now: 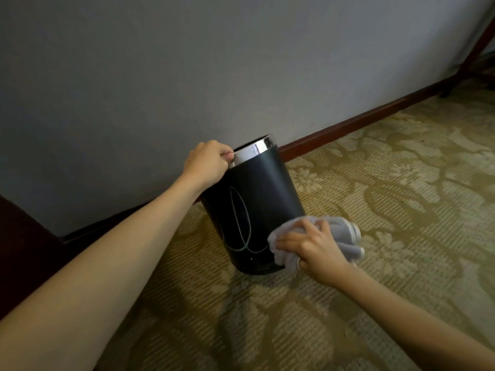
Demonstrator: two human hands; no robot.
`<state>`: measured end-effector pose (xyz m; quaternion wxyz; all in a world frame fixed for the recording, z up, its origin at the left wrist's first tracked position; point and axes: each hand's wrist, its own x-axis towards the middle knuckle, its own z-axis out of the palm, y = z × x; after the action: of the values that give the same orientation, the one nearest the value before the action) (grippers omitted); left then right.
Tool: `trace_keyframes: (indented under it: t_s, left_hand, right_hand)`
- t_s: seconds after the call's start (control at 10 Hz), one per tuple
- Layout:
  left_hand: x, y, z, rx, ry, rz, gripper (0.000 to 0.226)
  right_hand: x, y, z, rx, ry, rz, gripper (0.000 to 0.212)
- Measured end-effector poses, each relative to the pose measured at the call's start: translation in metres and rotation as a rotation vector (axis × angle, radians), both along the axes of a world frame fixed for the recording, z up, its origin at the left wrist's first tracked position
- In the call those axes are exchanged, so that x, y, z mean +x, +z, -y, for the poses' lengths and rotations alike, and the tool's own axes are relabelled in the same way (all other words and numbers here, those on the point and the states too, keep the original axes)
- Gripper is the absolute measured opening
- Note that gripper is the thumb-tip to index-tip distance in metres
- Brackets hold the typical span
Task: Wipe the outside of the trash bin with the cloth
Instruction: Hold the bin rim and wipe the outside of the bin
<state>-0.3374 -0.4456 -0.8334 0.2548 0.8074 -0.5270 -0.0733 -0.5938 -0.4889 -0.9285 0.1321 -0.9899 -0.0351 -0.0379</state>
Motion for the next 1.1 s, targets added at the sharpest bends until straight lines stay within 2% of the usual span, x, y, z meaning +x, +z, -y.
trace_keyframes:
  t_s: [0.1,0.2,0.3,0.4,0.5,0.6,0.7,0.8,1.0,1.1]
  left_hand:
    - [-0.012,0.005,0.005,0.014,0.017,0.026,0.021]
    - [-0.026,0.010,0.008,0.034,0.001,0.050,0.023]
    - [-0.030,0.012,0.012,0.024,0.025,0.027,0.020]
    - [-0.024,0.011,0.013,0.042,0.029,0.024,0.020]
    - [-0.024,0.006,0.013,0.049,0.000,0.026,0.023]
    - [-0.032,-0.001,0.009,0.037,0.006,0.051,0.017]
    - [-0.041,-0.004,0.000,0.014,0.021,0.030,0.018]
    - [-0.050,-0.001,-0.010,0.012,0.021,0.002,0.022]
    - [-0.060,0.018,-0.023,0.097,0.052,-0.014,0.019]
    - [-0.052,0.025,-0.028,0.153,0.065,-0.025,0.014]
  right_hand:
    - [0.012,0.024,0.010,-0.135,-0.490,0.349,0.041]
    - [0.030,0.048,0.016,-0.146,-0.590,0.367,0.038]
    - [0.023,0.039,0.013,-0.070,-0.659,0.348,0.040]
    - [-0.004,-0.002,-0.015,-0.038,-0.629,0.210,0.039]
    - [-0.032,-0.032,-0.029,-0.121,-0.587,0.099,0.071]
    - [-0.029,-0.004,-0.013,0.037,-0.203,-0.019,0.084]
    - [-0.020,0.000,-0.005,0.077,-0.014,-0.120,0.071]
    - [-0.032,-0.012,-0.034,0.082,-0.549,0.207,0.098]
    - [-0.027,0.006,-0.025,0.082,-0.527,0.259,0.097]
    - [-0.013,0.022,-0.027,0.154,-0.645,0.316,0.075]
